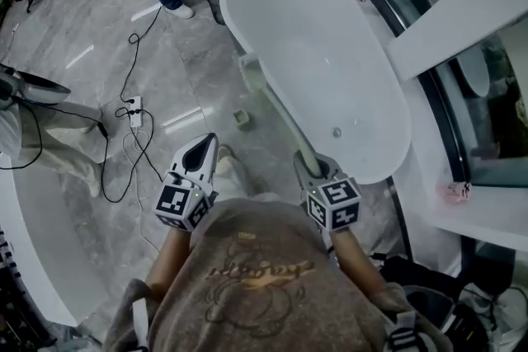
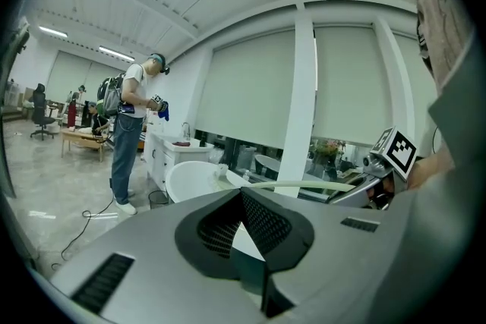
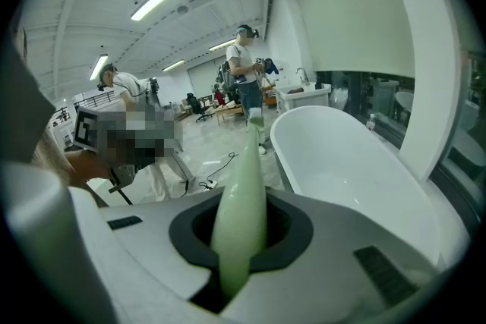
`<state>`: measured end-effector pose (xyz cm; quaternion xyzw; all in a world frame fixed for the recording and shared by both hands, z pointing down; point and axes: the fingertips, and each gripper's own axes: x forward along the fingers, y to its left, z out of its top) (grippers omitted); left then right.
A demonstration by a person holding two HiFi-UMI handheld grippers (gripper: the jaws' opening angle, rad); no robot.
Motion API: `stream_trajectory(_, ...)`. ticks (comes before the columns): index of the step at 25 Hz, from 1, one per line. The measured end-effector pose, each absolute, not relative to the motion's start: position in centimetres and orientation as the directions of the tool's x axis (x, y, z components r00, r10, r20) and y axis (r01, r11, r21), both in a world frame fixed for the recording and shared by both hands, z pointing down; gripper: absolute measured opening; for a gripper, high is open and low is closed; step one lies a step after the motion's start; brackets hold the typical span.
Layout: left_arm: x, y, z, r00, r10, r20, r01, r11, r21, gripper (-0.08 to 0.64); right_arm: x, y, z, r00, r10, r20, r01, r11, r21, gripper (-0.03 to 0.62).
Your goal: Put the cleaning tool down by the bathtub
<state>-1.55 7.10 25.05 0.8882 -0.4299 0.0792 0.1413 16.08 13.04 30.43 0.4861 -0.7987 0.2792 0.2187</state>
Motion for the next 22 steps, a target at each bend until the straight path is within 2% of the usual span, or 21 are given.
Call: stream_trajectory(22,-5.7,-5.1,28.9,0.605,-0.730,0.317,-0.795,-0.576,0.191,0.000,10.3,0.3,33.8,-0.446,-0.612,0.654,-0.891,0.375,-0.257,0.029)
